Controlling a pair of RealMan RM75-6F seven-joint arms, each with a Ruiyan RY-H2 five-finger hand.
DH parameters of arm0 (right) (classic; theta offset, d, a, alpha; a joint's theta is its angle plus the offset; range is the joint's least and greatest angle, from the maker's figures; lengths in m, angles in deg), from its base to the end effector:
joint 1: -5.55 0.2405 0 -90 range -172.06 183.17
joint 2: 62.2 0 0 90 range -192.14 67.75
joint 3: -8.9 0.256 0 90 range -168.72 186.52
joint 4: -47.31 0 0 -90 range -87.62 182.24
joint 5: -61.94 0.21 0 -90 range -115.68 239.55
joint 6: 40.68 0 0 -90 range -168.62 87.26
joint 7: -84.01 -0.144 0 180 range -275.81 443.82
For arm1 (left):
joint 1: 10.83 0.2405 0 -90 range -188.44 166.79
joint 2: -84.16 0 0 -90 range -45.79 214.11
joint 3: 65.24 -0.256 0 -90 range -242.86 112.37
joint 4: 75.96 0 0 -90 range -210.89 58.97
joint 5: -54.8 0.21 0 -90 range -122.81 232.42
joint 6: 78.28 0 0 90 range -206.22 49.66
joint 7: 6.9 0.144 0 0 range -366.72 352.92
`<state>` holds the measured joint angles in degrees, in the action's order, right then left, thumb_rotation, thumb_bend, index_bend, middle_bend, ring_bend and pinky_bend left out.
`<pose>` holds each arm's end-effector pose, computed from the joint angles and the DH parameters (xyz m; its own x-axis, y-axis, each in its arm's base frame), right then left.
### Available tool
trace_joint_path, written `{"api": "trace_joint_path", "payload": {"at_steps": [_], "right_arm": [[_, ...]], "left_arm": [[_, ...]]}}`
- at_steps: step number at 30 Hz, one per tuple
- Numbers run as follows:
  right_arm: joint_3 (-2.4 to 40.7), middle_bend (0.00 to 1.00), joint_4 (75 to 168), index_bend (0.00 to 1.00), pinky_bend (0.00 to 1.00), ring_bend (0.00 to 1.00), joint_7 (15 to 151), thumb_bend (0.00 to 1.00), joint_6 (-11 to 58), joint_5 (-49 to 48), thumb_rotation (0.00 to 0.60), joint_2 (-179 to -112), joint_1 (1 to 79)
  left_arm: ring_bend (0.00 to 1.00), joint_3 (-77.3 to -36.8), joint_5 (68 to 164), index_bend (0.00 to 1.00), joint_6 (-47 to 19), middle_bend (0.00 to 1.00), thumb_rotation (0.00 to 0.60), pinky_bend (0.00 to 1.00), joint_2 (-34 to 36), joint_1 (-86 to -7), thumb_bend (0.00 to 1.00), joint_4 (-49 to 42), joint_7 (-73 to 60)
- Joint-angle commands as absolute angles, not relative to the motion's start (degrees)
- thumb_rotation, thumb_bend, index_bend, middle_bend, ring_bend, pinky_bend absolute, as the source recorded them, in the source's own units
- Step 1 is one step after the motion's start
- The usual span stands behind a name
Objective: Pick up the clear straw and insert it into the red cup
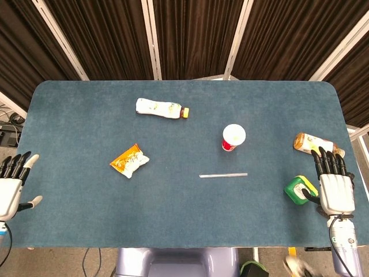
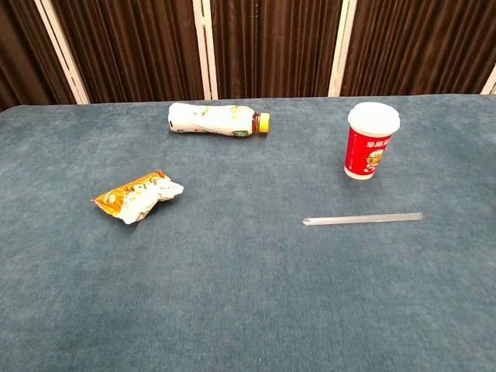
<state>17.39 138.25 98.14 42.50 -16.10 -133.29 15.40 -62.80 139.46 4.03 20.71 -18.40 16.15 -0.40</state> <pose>-0.2986 -0.2264 0.1385 0.5017 0.0680 0.8624 -0.8649 0.0571 0.4987 -0.3103 0.1943 0.1573 0.5100 0.0338 0.8595 0.8601 -0.0331 -0.5090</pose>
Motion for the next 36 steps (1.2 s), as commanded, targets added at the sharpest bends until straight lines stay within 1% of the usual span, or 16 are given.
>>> {"api": "trace_joint_path", "payload": {"at_steps": [1,5,6,8,10,13,16,21,26,29,36], "right_arm": [[17.5,0.00,138.4,0.00,0.00,0.00,98.0,0.14,42.9,-16.2,0.600,-133.4,15.3],[17.6,0.00,139.2,0.00,0.00,0.00,97.3,0.14,43.8,-17.2,0.600,-133.8,15.2],[17.6,0.00,139.5,0.02,0.00,0.00,97.1,0.14,43.9,-17.5,0.600,-133.9,15.3],[17.8,0.00,140.2,0.09,0.00,0.00,96.6,0.14,43.9,-17.9,0.600,-134.3,15.6],[18.0,0.01,141.1,0.23,0.00,0.00,96.0,0.14,43.5,-17.9,0.600,-134.8,16.0],[18.4,0.08,142.2,0.36,0.00,0.00,96.1,0.15,42.8,-18.3,0.600,-135.9,17.0],[18.7,0.12,143.2,0.42,0.00,0.00,97.2,0.19,41.3,-18.3,0.600,-137.6,18.5],[19.6,0.13,143.8,0.45,0.00,0.00,102.0,0.21,36.4,-16.2,0.600,-141.9,22.5],[20.1,0.13,142.2,0.47,0.00,0.00,105.6,0.23,32.7,-13.3,0.600,-146.8,25.7],[19.8,0.13,140.7,0.48,0.00,0.00,107.8,0.24,30.4,-11.5,0.600,-150.0,27.2],[19.1,0.15,136.4,0.48,0.00,0.00,110.1,0.24,28.0,-8.0,0.600,-156.8,29.3]], "left_arm": [[0.00,-62.8,139.5,0.00,4.0,0.00,0.600,0.00,20.7,-18.5,0.08,16.2,-0.3],[0.00,-62.8,139.6,0.00,3.9,0.00,0.600,0.00,20.7,-18.6,0.08,16.0,-0.3],[0.00,-62.7,139.6,0.00,3.9,0.00,0.600,0.00,20.7,-18.6,0.08,16.1,-0.3],[0.00,-62.7,139.6,0.00,3.8,0.00,0.600,0.00,20.7,-18.7,0.08,16.1,-0.1],[0.00,-62.7,139.6,0.00,3.7,0.00,0.600,0.00,20.7,-18.8,0.08,16.1,0.0],[0.00,-62.7,139.5,0.00,3.7,0.00,0.600,0.00,20.7,-18.8,0.08,16.1,0.0],[0.00,-62.7,139.5,0.00,3.8,0.00,0.600,0.00,20.7,-18.8,0.08,16.1,0.0],[0.00,-62.7,139.6,0.00,3.8,0.00,0.600,0.00,20.7,-18.8,0.08,16.0,-0.1],[0.00,-62.8,139.6,0.00,3.8,0.00,0.600,0.00,20.7,-18.8,0.08,15.9,-0.3],[0.00,-62.8,139.7,0.00,3.7,0.00,0.600,0.00,20.8,-18.8,0.08,15.9,-0.4],[0.00,-62.9,139.8,0.00,3.8,0.00,0.600,0.00,20.8,-18.8,0.08,15.7,-0.8]]}}
